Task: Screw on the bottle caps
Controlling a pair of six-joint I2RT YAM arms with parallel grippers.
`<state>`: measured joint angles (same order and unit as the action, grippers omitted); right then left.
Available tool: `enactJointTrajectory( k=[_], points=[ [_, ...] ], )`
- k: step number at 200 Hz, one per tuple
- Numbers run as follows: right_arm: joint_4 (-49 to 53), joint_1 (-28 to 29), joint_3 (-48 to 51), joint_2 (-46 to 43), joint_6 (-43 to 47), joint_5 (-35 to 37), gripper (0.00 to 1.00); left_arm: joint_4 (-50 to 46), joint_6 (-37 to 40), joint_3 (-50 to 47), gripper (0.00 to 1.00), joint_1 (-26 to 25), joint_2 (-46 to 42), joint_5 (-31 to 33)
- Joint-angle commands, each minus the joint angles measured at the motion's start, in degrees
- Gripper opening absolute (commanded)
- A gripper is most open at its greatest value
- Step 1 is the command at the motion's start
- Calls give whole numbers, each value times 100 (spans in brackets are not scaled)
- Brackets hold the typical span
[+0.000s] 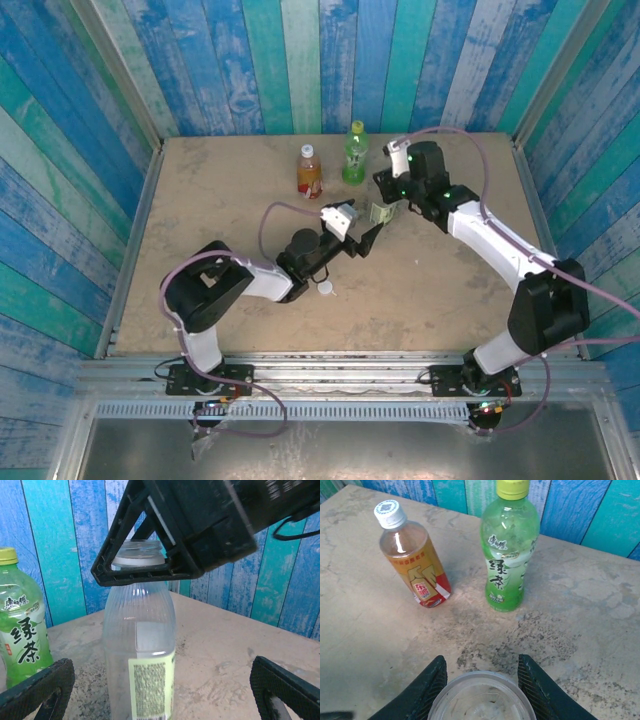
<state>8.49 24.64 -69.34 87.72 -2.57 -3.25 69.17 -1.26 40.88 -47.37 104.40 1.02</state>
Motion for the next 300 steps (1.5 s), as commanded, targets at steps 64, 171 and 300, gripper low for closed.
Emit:
enactJointTrajectory(
  k=[64, 171, 300],
  points=[
    [-153, 336, 197, -295, -171, -137, 35, -13, -46, 845, 97, -18, 1021, 293],
    [55, 445, 193, -299, -9, -73, 35, 71, -215, 941, 72, 88, 1222, 129],
    [193, 550, 188, -537, 98, -246, 57, 258, -362, 767, 48, 173, 1104, -28]
  ],
)
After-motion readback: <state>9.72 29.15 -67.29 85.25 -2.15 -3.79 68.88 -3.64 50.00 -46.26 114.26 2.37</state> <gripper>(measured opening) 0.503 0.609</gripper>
